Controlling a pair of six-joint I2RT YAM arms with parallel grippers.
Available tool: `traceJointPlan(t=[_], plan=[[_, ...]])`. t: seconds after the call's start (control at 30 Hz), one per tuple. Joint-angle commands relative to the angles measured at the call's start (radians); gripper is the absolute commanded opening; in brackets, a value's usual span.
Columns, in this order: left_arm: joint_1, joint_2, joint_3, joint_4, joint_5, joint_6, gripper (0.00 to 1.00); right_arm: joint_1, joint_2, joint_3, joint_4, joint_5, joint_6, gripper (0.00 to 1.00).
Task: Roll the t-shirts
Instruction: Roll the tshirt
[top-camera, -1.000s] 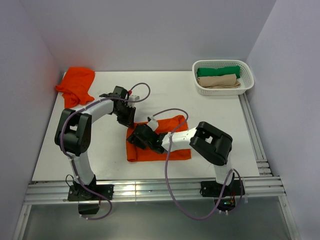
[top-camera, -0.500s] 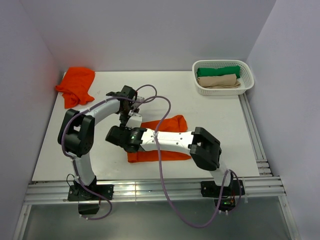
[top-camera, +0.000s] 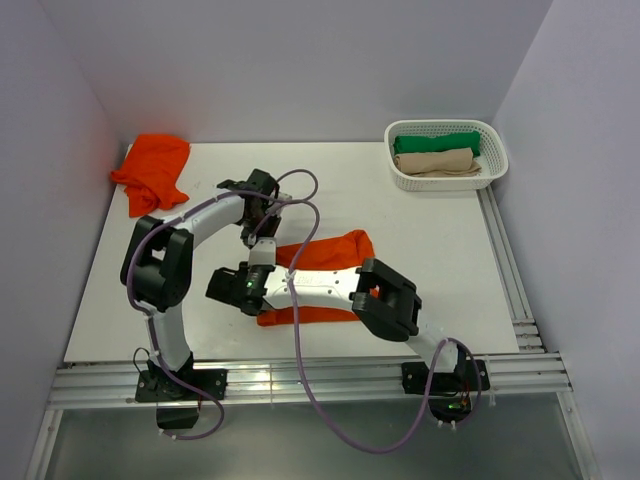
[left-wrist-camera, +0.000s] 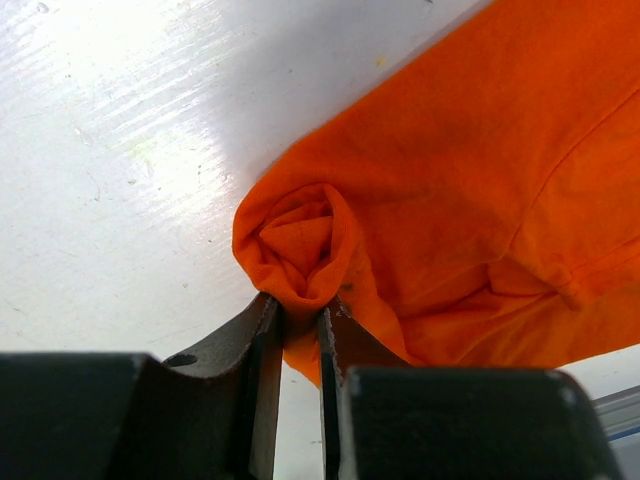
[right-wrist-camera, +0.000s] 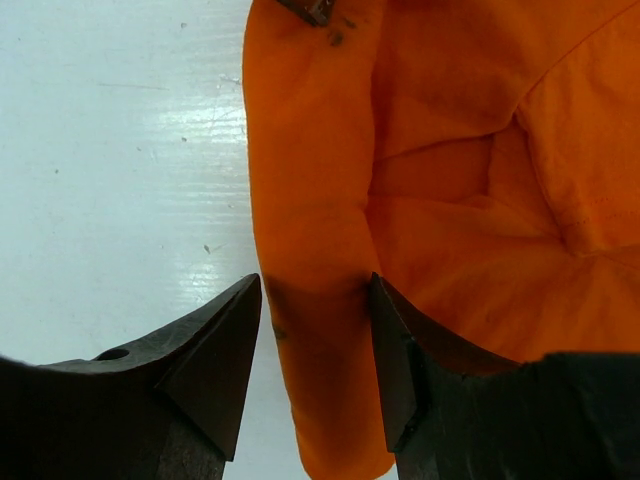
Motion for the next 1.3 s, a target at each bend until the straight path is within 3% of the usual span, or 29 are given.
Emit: traceJointPlan(t=[0.0,0.3,0.53,0.67,0.73,0.83,0.93,1.07,1.27], plan=[[-0.007,0.006,0.039,-0.029,-0.015,-0.003,0.20,0.021,0.018,0.036,-0.036,0.029,0.003,0.55],[-0.008,0.024,0.067,-0.040,-0.015,0.000,0.22,0.039,0.026,-0.025,-0.026,-0.017,0.041,0.55],[-0.008,0.039,0.116,-0.064,-0.005,0.011,0.26,0.027,-0.057,-0.131,0.084,-0.047,0.023,0.45],[0.002,0.041,0.169,-0.100,0.040,0.035,0.34,-0.014,-0.149,-0.280,0.315,-0.139,-0.003,0.40],[0.016,0.039,0.214,-0.127,0.078,0.073,0.43,-0.031,-0.204,-0.379,0.442,-0.197,-0.008,0.33],[0.038,0.030,0.261,-0.159,0.133,0.101,0.56,-0.057,-0.267,-0.498,0.562,-0.269,-0.003,0.32],[0.074,0.013,0.295,-0.181,0.204,0.127,0.61,-0.084,-0.323,-0.620,0.728,-0.345,0.017,0.32],[0.127,-0.031,0.279,-0.198,0.297,0.172,0.64,-0.120,-0.376,-0.797,1.046,-0.452,0.069,0.32],[0.147,-0.103,0.099,-0.117,0.334,0.222,0.64,-0.171,-0.370,-1.019,1.446,-0.569,0.181,0.33]])
